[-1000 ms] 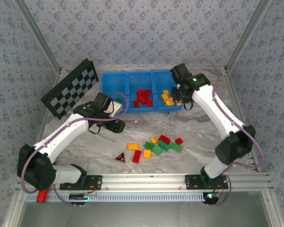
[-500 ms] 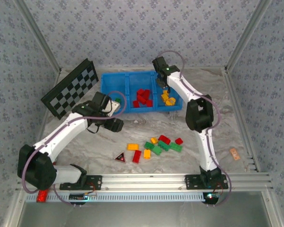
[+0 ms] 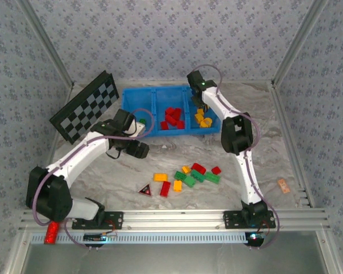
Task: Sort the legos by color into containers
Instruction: Place the lego in the container, then pick up the lego from the bottom-center of the table.
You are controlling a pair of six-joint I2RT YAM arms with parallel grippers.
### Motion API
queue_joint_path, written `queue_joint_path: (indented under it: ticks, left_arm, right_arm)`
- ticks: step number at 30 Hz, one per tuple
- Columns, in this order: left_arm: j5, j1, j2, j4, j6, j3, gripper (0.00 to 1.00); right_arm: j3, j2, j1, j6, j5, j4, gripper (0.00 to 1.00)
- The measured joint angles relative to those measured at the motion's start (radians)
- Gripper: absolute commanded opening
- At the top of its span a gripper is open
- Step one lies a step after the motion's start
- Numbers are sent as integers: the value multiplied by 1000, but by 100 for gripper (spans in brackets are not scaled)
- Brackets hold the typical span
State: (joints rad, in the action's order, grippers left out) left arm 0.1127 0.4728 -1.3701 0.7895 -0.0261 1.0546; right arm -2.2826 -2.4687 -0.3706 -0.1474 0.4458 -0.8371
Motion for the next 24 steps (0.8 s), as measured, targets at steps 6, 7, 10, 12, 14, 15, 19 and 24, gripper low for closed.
queue_joint_path:
  ticks: [6,7,10,12,14,15,19,24]
  left_arm:
    - [0,0,-1,1,0,3,87]
    - [0,0,0,0,0,3,87]
    - [0,0,9,1,0,3,87]
    - [0,0,29,0,0,3,87]
    - [1,0,55,0,0,3,88]
    - [4,0,68,-1,0,3,87]
    - [9,0,105,-2,-1,3,88]
    - [20,0,128,-6,-1,3,88]
  right_arm:
    - [-20,3,-6,0,-6,-21,48]
    - [-20,6,-8,0,-7,-27,48]
    - [-19,35,-13,10,-9,-64,48]
    - [0,84,-21,29,-16,-84,48]
    - [49,163,-36,55,-27,-103,48]
    - [82,216,-47,71,-35,-113,48]
    - [246,453,-106,138,-77,-134,48]
    - [464,680,-209,236,-138,-159,44]
